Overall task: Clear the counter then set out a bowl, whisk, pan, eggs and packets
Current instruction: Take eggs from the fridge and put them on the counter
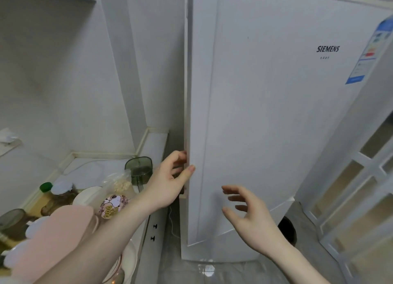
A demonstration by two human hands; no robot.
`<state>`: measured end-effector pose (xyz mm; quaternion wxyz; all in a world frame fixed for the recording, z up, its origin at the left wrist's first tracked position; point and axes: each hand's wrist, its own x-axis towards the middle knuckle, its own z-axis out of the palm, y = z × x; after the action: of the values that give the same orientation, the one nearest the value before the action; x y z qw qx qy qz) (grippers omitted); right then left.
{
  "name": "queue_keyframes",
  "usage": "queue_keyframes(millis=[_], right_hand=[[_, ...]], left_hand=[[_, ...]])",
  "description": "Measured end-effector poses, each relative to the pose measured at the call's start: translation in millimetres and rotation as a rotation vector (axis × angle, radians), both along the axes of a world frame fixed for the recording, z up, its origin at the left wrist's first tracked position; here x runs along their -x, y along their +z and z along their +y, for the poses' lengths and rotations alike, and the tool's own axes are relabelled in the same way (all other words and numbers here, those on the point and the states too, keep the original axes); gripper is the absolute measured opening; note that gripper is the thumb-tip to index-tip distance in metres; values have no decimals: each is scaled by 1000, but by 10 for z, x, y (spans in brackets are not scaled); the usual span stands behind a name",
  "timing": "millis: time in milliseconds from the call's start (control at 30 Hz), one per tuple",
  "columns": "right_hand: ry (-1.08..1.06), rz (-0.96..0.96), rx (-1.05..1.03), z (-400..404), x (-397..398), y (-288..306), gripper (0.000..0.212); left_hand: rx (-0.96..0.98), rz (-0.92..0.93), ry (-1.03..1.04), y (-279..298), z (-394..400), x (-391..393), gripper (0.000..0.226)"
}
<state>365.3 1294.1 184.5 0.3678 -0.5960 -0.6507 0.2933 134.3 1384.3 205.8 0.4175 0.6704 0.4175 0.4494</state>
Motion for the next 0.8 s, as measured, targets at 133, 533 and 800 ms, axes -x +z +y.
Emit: queue_keyframes(millis=[133,533,800], right_hand=[[120,-35,166,-436,109,-10,29],[295,-216,123,-896,546,-75,50],[35,-261,101,-790,442,-182,67]], left_hand=[[-101,115,-73,51,-307,33,15],[-222,254,-315,614,-651,-46,34],[-137,176,-115,414,-288,53,33]])
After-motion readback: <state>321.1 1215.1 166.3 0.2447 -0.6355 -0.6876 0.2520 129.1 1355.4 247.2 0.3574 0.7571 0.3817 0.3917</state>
